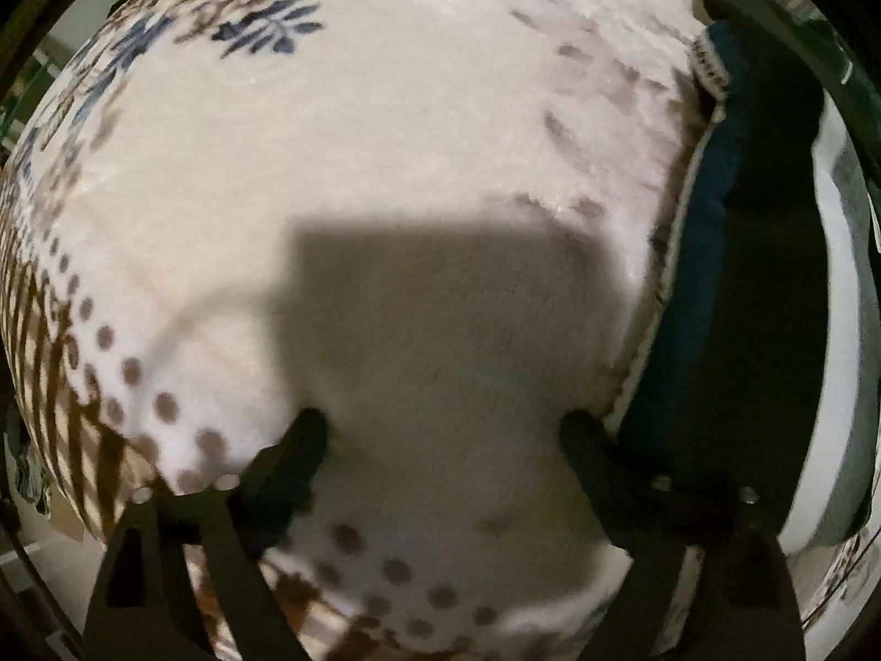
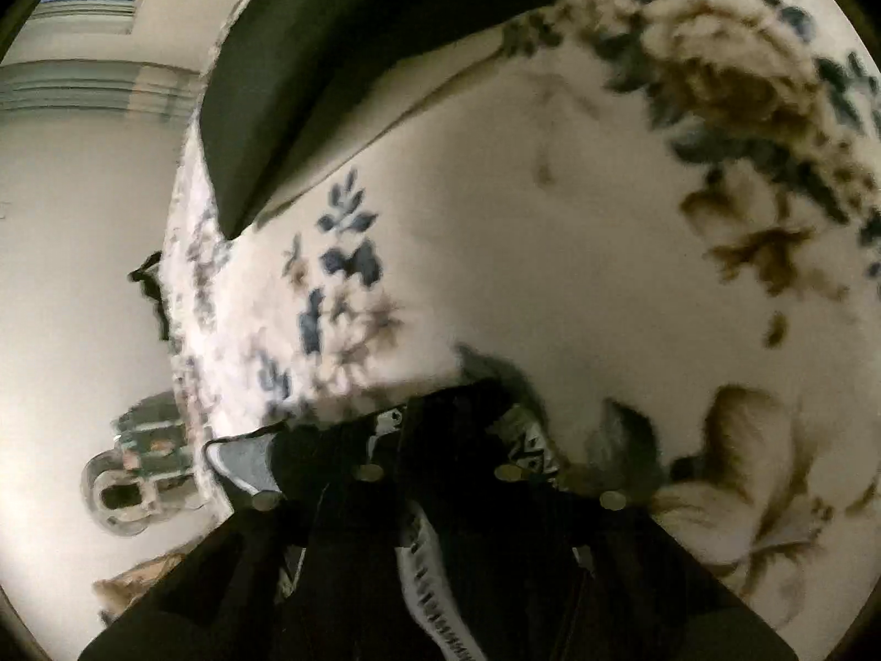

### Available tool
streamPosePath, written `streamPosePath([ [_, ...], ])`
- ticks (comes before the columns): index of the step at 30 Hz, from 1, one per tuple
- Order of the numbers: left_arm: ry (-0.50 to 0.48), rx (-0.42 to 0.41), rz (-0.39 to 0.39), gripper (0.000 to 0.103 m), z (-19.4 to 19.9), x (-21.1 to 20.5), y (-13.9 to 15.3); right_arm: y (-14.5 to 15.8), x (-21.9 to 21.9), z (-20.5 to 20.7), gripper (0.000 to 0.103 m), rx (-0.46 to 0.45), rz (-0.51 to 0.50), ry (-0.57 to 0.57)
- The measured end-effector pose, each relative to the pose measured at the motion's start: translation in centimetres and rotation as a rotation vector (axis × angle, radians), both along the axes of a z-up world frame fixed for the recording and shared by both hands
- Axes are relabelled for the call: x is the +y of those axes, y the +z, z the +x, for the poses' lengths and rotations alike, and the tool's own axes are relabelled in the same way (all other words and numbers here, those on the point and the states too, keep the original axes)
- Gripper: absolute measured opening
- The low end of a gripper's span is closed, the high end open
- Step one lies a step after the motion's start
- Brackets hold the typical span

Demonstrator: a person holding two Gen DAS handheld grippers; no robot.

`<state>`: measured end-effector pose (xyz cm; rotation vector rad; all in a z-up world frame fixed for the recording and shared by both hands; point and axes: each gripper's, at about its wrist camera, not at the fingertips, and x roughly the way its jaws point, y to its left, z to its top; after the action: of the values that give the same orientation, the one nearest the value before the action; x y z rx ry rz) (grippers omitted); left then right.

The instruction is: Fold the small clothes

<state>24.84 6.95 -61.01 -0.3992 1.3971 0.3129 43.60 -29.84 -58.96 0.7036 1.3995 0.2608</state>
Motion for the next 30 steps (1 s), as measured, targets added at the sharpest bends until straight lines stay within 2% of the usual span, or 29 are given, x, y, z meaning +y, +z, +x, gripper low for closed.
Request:
streamPosePath([
  [2,0.006,0.009,0.015,0.102,0.4,-0.3,-0.4,0.3,-1.0,-0.1,0.006,-0.007,-0.031,-0.055],
  [4,0.017,0.006,0.037,0.103,0.7,-0.9,-0.8,0.4,-2.0,-0.3,0.005,0.001,-0.053,-0.097],
  [7,0.038,-0.009,0.062,0.103,0.7,-1.3,-1.0,-0.4,-2.1,0.1,0.005,0.028,-0.081,-0.07],
  [10,0.018,0.02,0.036,0.103,1.1,-1.2,-0.8,-0.8,-1.0,0.9,0.008,0.056,-0.005,-0.001],
  [11,0.015,0.03,0.015,0.101,1.1,-0.9,-0.5,-0.3,-1.3,0.6,0.016,0.066,0.018,0.004],
  [12,0.017,0.029,0.001,0.101,1.0,-0.6,0.0,0.3,-1.7,-0.1,0.031,0.069,0.05,0.007],
  [14,0.024,0.01,-0.039,0.101,0.2,-0.1,1.5,1.4,-2.4,-2.6,0.051,0.083,0.1,0.022],
  [18,0.049,-0.018,-0.097,0.101,-1.3,0.6,4.0,0.7,-2.5,-9.1,0.053,0.216,0.073,0.093],
  [20,0.065,-0.035,-0.125,0.101,-1.9,0.8,5.2,-0.9,-2.0,-12.6,0.053,0.307,0.078,0.121],
  [22,0.069,-0.049,-0.147,0.101,-1.8,0.7,5.7,-2.4,-1.0,-14.9,0.053,0.353,0.104,0.133],
  [23,0.066,-0.055,-0.152,0.101,-1.8,0.8,5.9,-2.6,-0.7,-15.6,0.048,0.348,0.104,0.127],
  [24,0.057,-0.06,-0.155,0.101,-1.5,0.7,5.9,-2.6,-0.4,-16.3,0.007,0.326,0.08,0.119],
  [27,0.03,-0.059,-0.167,0.101,1.1,0.5,5.3,-1.2,-0.4,-17.5,0.003,0.252,0.007,0.075],
  [30,-0.001,-0.083,-0.191,0.101,2.7,-0.1,5.1,1.1,-2.5,-18.2,0.003,0.224,-0.081,-0.005],
])
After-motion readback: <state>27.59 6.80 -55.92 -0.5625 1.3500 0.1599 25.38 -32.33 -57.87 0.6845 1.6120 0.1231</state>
